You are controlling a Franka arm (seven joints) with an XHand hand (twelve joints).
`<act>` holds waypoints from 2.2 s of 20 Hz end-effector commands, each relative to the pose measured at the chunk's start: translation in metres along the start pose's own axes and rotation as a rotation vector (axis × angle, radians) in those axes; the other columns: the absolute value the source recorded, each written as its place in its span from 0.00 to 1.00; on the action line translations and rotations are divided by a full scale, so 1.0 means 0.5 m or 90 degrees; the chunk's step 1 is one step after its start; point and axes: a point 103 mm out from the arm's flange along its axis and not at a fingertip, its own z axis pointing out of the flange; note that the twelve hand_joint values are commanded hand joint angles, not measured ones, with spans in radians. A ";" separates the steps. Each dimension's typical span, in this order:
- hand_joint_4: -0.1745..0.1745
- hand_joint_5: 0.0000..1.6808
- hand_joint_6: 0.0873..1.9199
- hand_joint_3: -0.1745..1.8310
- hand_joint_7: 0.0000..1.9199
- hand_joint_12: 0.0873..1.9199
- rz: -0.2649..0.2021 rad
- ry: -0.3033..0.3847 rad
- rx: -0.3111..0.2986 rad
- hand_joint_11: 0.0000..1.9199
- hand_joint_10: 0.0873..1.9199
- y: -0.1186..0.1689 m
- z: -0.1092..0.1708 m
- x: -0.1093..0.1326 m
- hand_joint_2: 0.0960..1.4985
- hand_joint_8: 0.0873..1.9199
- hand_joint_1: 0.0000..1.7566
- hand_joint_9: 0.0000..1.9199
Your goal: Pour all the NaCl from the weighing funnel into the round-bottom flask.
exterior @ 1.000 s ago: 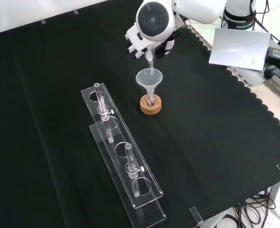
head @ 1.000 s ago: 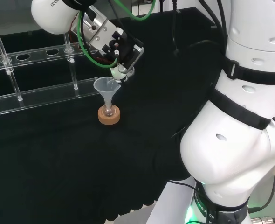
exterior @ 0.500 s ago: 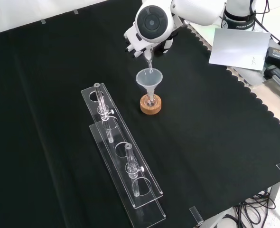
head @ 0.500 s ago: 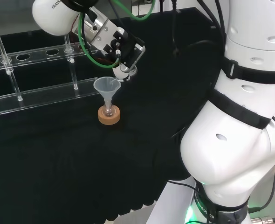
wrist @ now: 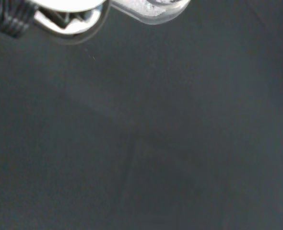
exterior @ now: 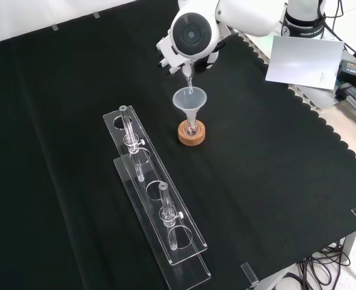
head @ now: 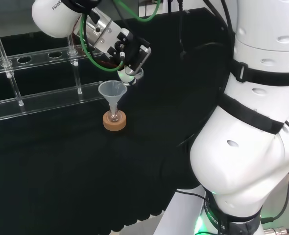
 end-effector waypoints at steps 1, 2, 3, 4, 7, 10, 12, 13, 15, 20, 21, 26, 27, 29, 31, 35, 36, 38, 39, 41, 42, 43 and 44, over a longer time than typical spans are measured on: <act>1.00 0.68 0.46 0.43 0.35 0.52 0.003 -0.014 0.008 0.45 0.10 0.006 0.001 -0.004 0.43 0.30 0.62 0.55; 1.00 0.68 0.46 0.43 0.35 0.52 0.007 -0.017 0.010 0.45 0.10 0.007 0.000 -0.002 0.43 0.30 0.62 0.55; 1.00 0.68 0.46 0.43 0.34 0.52 0.009 -0.019 0.012 0.45 0.10 0.008 0.000 -0.003 0.43 0.30 0.62 0.55; 1.00 0.68 0.46 0.43 0.34 0.52 0.010 -0.017 0.012 0.45 0.09 0.008 0.000 -0.004 0.43 0.30 0.62 0.54; 1.00 0.68 0.46 0.43 0.34 0.51 0.012 -0.029 0.015 0.45 0.09 0.010 0.002 -0.007 0.43 0.30 0.62 0.54; 1.00 0.68 0.46 0.43 0.34 0.51 0.020 -0.048 0.023 0.45 0.09 0.009 -0.004 -0.003 0.43 0.30 0.62 0.54; 1.00 0.68 0.46 0.43 0.34 0.51 0.017 -0.055 0.026 0.45 0.09 0.012 -0.003 -0.005 0.43 0.30 0.62 0.54; 1.00 0.68 0.46 0.43 0.34 0.51 0.018 -0.058 0.026 0.45 0.09 0.013 -0.006 -0.002 0.43 0.30 0.62 0.54; 1.00 0.68 0.46 0.43 0.34 0.51 0.018 -0.062 0.024 0.45 0.09 0.015 -0.005 -0.003 0.43 0.30 0.62 0.54; 1.00 0.68 0.46 0.43 0.34 0.51 0.016 -0.077 0.024 0.45 0.09 0.015 -0.006 -0.003 0.43 0.30 0.62 0.54; 1.00 0.68 0.46 0.43 0.34 0.51 0.018 -0.084 0.025 0.45 0.09 0.014 -0.008 -0.001 0.43 0.30 0.62 0.54; 1.00 0.68 0.46 0.43 0.34 0.51 0.026 -0.100 0.029 0.45 0.09 0.012 -0.019 0.005 0.43 0.30 0.62 0.54; 1.00 0.68 0.46 0.43 0.34 0.51 0.026 -0.107 0.031 0.45 0.09 0.012 -0.023 0.007 0.43 0.30 0.62 0.54; 1.00 0.68 0.46 0.43 0.34 0.51 0.029 -0.116 0.034 0.45 0.09 0.013 -0.027 0.010 0.43 0.30 0.62 0.54; 1.00 0.68 0.46 0.43 0.34 0.51 0.032 -0.126 0.034 0.45 0.09 0.011 -0.035 0.015 0.43 0.30 0.62 0.54; 1.00 0.68 0.46 0.43 0.34 0.51 0.034 -0.137 0.038 0.45 0.09 0.013 -0.038 0.017 0.43 0.30 0.62 0.54; 1.00 0.68 0.46 0.43 0.34 0.51 0.036 -0.146 0.039 0.45 0.09 0.013 -0.039 0.017 0.43 0.30 0.62 0.54; 1.00 0.68 0.46 0.43 0.34 0.51 0.038 -0.154 0.040 0.45 0.09 0.011 -0.044 0.023 0.43 0.30 0.62 0.54; 1.00 0.68 0.46 0.43 0.34 0.51 0.038 -0.156 0.041 0.45 0.09 0.011 -0.045 0.024 0.43 0.30 0.62 0.54; 1.00 0.68 0.46 0.43 0.34 0.51 0.035 -0.161 0.033 0.45 0.09 0.011 -0.041 0.020 0.43 0.30 0.62 0.54; 1.00 0.68 0.46 0.43 0.34 0.51 0.033 -0.163 0.032 0.45 0.09 0.011 -0.039 0.019 0.43 0.30 0.62 0.54; 1.00 0.67 0.46 0.43 0.34 0.51 0.033 -0.160 0.031 0.45 0.09 0.012 -0.037 0.017 0.43 0.30 0.62 0.54; 1.00 0.67 0.46 0.43 0.34 0.51 0.031 -0.160 0.030 0.45 0.09 0.012 -0.036 0.017 0.43 0.30 0.62 0.54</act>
